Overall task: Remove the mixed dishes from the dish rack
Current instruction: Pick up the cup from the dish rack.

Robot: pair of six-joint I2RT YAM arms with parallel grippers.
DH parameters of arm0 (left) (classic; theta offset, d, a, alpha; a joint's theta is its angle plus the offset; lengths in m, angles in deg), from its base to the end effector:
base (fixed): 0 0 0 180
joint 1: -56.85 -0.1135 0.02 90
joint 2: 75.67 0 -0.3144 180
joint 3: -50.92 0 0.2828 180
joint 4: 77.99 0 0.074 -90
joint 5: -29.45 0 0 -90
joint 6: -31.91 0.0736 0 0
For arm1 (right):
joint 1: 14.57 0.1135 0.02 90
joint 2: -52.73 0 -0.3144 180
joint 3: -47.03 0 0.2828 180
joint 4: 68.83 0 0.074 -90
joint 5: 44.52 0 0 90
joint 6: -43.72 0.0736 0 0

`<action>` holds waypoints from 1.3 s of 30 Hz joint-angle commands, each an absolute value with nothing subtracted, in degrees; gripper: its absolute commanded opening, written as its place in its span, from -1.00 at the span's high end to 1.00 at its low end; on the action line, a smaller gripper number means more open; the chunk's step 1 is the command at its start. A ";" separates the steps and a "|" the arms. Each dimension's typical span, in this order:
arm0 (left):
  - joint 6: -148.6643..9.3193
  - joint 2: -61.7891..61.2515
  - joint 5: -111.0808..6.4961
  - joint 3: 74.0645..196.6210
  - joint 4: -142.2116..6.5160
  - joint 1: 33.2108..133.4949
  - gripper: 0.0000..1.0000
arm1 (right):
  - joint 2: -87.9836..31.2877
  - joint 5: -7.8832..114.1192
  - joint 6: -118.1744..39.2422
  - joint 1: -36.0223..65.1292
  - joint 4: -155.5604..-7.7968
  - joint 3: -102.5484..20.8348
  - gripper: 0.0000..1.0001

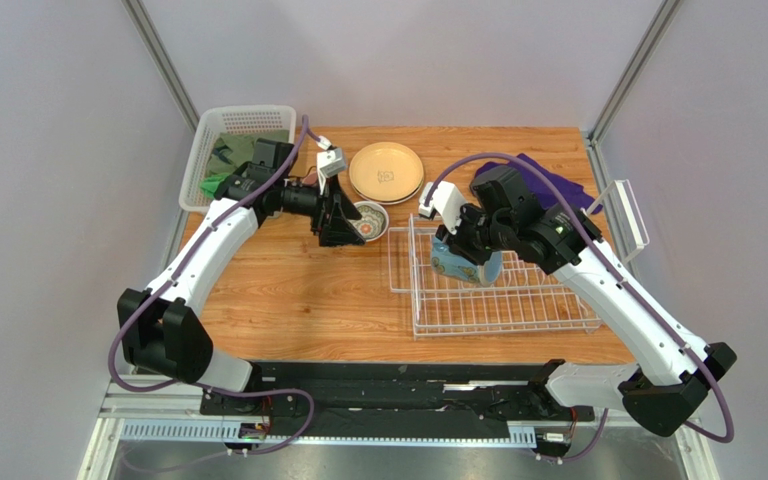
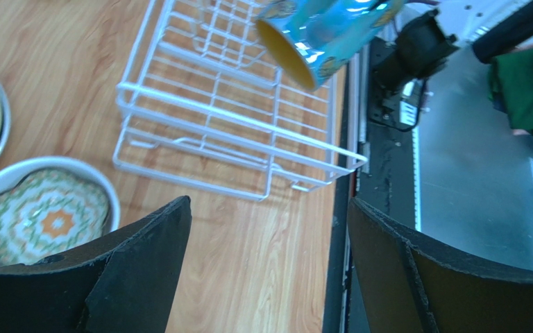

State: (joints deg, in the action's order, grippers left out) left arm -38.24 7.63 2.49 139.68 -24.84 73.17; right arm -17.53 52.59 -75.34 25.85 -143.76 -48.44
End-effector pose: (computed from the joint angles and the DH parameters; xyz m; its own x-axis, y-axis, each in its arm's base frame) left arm 0.3051 -0.1577 0.3733 -0.4288 0.2860 -0.8570 0.9024 0.1801 -0.3914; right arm 0.1956 0.1786 0.4177 -0.1656 -0.7741 -0.6110 -0.8978 0.3747 -0.2315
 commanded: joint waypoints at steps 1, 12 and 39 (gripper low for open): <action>-40.60 4.92 12.39 137.54 -33.92 77.14 -0.80 | -14.94 51.72 -72.65 26.03 -134.79 -52.75 1.00; -53.95 7.91 17.84 135.77 -55.62 81.99 -0.72 | -14.15 54.35 -71.68 26.03 -131.97 -56.10 1.00; -86.30 17.93 20.13 131.73 -96.76 90.07 -0.39 | -12.31 56.99 -71.33 25.94 -128.11 -57.68 1.00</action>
State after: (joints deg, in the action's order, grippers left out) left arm -80.88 17.12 17.68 132.93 -86.54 88.99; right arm -15.30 56.79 -71.56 25.85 -136.48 -53.80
